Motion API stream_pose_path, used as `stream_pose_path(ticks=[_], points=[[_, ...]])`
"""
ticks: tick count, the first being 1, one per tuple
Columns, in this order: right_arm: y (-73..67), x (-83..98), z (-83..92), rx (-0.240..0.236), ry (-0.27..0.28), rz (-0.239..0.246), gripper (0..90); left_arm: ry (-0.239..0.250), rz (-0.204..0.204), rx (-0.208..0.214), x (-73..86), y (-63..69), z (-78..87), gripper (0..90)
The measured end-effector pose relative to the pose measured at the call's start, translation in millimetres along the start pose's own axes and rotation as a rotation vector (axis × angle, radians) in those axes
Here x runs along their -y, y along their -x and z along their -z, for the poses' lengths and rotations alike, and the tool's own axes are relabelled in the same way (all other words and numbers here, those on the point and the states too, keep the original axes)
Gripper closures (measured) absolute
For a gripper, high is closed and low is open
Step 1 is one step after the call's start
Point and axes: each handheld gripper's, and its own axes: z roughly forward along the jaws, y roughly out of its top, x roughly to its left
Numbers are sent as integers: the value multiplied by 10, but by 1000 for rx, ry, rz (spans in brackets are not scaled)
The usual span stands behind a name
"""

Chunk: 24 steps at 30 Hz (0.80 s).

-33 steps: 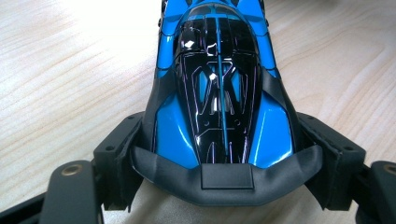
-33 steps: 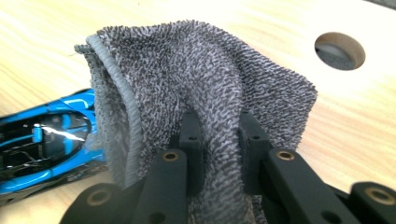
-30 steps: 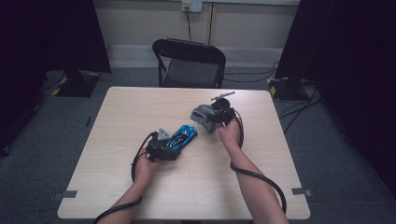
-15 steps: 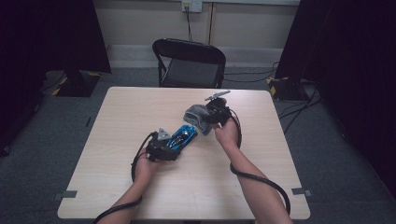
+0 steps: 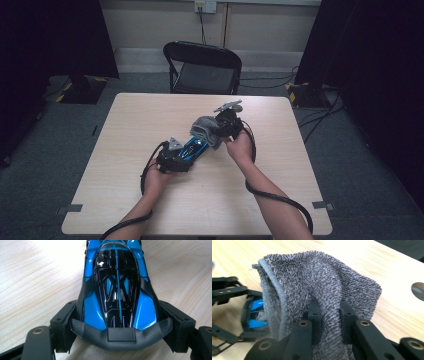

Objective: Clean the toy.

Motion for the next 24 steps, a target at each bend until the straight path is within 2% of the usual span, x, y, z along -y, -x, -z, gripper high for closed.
stream_pose_path(ticks=[7, 18, 24], points=[[-123, 40, -17, -17, -3, 39, 762, 0, 2, 0, 1, 2, 0, 244], [-230, 93, -124, -29, -24, 66, 762, 0, 2, 1, 0, 2, 0, 244], [-403, 113, -231, -59, -39, 94, 762, -1, -2, 0, 0, 0, 1, 244]])
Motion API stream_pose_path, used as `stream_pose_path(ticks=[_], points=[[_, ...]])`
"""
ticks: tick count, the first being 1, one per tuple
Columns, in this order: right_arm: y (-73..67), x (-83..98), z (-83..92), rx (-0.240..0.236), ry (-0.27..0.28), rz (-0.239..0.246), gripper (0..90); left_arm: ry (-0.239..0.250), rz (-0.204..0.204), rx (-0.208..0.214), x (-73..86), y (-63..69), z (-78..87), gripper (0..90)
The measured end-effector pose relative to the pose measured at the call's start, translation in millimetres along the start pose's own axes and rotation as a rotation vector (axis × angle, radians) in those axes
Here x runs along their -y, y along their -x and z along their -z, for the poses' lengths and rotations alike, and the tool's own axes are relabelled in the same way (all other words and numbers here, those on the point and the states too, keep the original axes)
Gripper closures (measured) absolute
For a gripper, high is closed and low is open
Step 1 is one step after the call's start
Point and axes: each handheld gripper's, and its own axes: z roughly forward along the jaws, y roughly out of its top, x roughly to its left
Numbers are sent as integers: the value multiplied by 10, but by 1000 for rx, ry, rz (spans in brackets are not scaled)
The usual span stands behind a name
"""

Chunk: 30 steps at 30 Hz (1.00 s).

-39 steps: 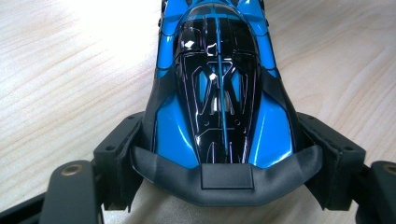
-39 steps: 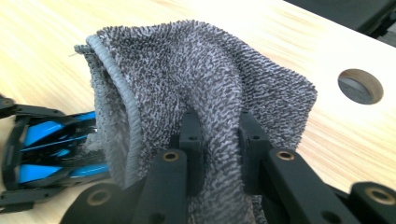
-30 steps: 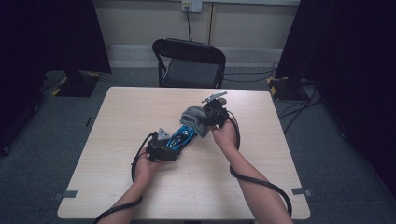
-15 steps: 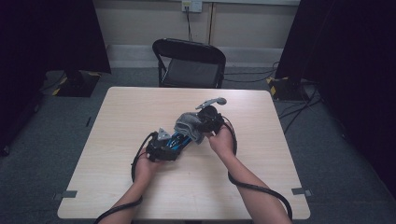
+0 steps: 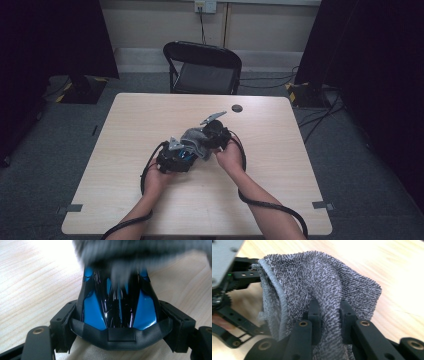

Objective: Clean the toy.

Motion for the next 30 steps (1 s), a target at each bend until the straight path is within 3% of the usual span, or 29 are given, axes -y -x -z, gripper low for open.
stream_pose_path(ticks=[14, 21, 30], points=[[-302, -7, -233, -43, -46, 46, 759, -2, -4, -1, -1, -2, 2, 244], [-341, 51, -325, -70, -42, 51, 760, 5, 4, -6, 1, 6, -2, 244], [-357, 77, -363, -62, -33, 38, 759, 6, 7, -4, 1, 6, -2, 244]])
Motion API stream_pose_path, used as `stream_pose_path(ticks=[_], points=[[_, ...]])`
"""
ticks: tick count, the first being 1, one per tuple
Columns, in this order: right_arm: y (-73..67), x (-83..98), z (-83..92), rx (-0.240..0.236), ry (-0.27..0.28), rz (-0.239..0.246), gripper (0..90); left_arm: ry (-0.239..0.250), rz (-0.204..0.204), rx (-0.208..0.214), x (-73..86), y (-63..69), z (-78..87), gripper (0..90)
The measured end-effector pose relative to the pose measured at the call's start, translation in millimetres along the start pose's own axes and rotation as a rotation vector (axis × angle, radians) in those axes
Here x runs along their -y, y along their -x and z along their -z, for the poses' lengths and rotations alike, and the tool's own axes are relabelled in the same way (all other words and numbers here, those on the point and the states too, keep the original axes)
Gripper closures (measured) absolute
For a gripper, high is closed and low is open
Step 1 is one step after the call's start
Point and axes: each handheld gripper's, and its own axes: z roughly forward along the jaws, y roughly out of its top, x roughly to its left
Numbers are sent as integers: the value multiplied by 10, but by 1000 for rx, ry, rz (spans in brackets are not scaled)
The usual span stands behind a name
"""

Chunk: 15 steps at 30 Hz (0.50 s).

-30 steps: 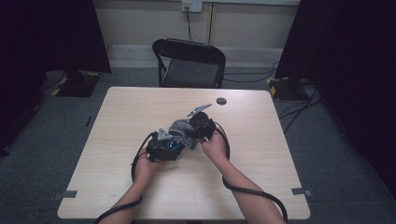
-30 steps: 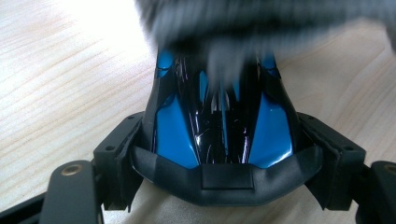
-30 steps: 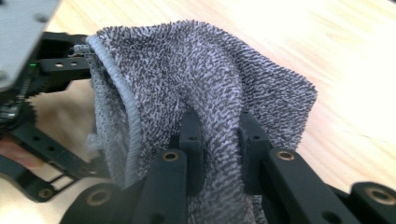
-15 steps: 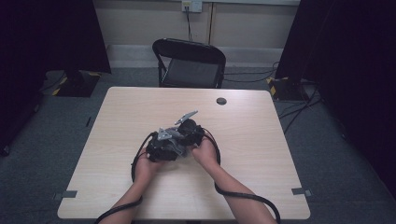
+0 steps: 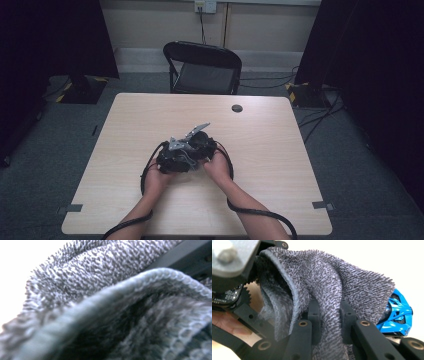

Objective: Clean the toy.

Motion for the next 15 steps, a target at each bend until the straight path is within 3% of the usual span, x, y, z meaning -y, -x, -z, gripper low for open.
stream_pose_path(ticks=[4, 8, 15], points=[[27, -32, 0, 6, 4, -20, 759, -6, -6, 3, -1, -4, 4, 244], [64, -98, -10, 39, -4, -10, 756, -6, -7, 2, -1, -4, 4, 244], [117, -175, -75, 57, 1, -13, 754, -6, -8, 0, -1, -5, 4, 244]])
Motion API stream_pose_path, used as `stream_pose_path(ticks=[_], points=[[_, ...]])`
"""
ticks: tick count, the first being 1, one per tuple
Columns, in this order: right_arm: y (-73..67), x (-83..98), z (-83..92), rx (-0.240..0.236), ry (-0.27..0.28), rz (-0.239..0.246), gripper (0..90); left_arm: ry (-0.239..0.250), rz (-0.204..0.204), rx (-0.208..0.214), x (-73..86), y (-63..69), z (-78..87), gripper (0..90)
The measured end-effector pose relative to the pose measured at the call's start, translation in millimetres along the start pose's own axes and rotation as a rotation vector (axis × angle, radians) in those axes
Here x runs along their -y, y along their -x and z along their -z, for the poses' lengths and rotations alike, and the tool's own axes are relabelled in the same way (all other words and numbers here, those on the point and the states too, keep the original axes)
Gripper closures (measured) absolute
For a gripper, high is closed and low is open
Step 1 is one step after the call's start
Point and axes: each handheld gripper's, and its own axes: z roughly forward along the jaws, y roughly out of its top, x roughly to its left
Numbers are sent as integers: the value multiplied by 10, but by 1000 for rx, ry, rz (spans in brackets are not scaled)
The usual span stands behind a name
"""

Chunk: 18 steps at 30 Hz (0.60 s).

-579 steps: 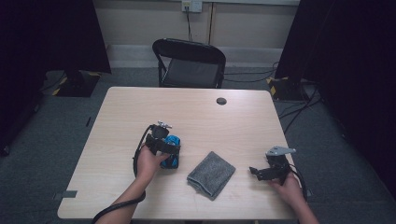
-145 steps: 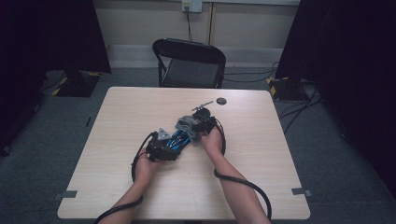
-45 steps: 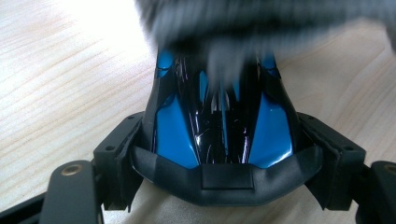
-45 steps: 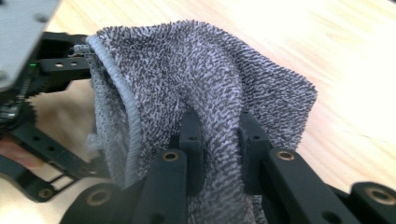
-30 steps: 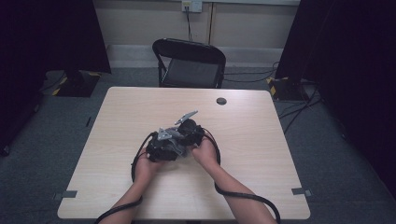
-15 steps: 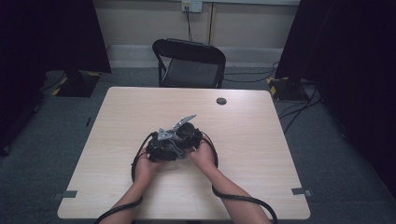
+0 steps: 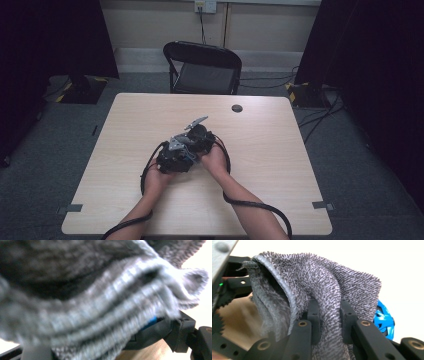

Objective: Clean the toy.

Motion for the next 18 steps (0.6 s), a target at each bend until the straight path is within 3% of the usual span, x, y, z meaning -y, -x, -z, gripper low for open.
stream_pose_path(ticks=[10, 18], points=[[92, -46, -64, 16, -2, -12, 754, 1, 1, 0, 0, 1, 0, 244], [240, -18, -76, 29, 6, -74, 755, 1, 2, 2, 0, 2, -1, 245]])
